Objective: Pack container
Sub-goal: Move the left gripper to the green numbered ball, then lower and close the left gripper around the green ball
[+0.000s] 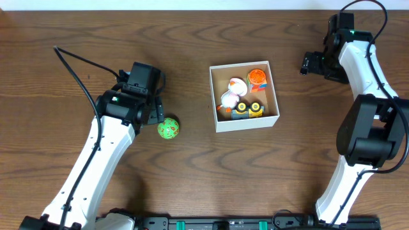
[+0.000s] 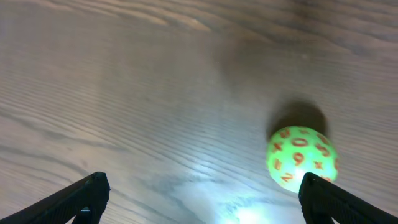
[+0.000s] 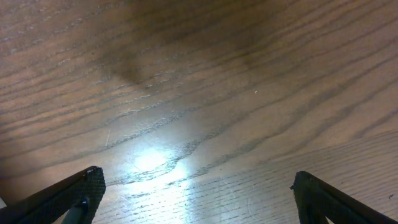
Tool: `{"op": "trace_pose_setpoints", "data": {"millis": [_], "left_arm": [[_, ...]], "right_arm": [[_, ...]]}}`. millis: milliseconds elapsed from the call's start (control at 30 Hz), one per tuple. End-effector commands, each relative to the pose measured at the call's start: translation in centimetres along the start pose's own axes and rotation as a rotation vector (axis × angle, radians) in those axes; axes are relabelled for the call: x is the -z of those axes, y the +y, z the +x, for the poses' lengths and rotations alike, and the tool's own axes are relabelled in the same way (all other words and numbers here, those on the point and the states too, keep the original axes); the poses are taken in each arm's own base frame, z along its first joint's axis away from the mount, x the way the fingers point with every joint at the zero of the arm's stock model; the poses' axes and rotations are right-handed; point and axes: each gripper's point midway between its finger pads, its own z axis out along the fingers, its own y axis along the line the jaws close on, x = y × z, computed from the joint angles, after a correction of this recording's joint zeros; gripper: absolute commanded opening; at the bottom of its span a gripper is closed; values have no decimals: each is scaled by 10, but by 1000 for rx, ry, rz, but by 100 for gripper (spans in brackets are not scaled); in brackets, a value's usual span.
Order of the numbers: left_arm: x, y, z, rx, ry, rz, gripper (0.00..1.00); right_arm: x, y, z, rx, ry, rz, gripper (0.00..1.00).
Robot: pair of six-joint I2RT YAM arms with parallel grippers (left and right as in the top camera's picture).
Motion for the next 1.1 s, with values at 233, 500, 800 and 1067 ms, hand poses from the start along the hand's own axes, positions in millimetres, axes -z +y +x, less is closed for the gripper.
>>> {"op": "trace_pose_setpoints", "data": {"millis": [233,500,800,1067], "left_arm": [[-24,-31,25,13,169,116,98],[-53,-56,44,-93,303,183,98],[-64,-59,58,-98,363,185,98],[-81,-68,77,-91,382,235,98]], "right_arm": [[9,1,-2,-8,-19,-2,99],[9,1,-2,-9,-19,-2,99],[9,1,-2,-9,-19,-2,99],[9,1,-2,-9,-19,-2,99]]}}
